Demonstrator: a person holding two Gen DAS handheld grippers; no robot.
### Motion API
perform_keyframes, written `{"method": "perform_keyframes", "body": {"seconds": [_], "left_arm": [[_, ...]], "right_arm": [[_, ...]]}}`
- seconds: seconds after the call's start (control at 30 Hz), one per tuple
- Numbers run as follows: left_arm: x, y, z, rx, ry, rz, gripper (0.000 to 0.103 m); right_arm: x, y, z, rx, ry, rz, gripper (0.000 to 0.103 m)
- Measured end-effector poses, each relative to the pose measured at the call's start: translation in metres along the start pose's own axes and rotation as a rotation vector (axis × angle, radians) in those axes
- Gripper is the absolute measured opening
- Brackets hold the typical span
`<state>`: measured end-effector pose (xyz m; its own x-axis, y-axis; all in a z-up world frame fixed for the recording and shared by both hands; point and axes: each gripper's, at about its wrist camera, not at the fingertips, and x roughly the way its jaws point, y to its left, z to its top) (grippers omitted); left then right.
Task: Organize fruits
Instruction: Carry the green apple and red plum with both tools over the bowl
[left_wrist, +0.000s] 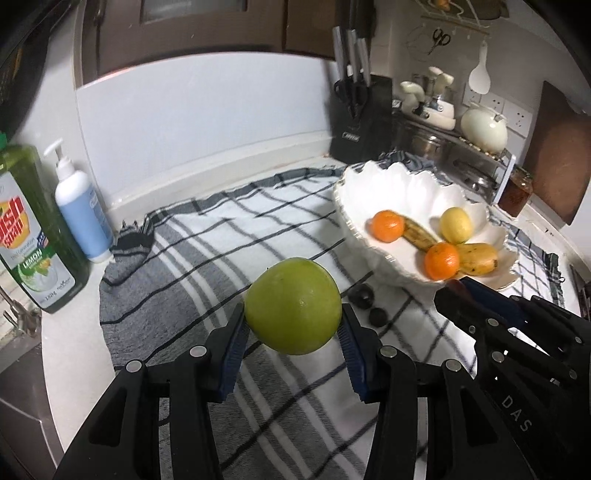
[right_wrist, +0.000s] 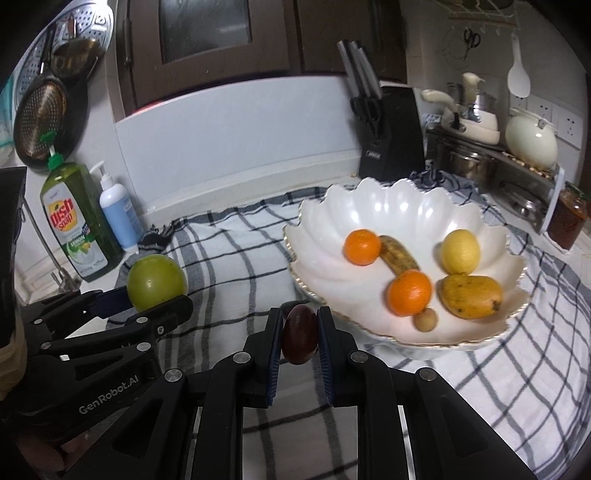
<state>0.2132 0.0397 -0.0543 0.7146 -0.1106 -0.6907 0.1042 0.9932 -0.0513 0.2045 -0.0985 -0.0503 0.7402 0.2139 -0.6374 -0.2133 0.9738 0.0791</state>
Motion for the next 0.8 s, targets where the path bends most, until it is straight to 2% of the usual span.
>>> {"method": "perform_keyframes", "body": {"seconds": [0.3,0.8], "left_arm": [[-0.018,-0.037,0.018,0.047,-0.051,-0.042,0.047],[-0.005,-0.089,0.049,0.108,-0.072,-0.109,0.047]], "right_arm": [[-0.03,-0.032,0.008,0.043,-0.054,-0.051,0.02],[-0.044,-0.088,0.025,0.098,-0.081,-0.136,0.02]]}}
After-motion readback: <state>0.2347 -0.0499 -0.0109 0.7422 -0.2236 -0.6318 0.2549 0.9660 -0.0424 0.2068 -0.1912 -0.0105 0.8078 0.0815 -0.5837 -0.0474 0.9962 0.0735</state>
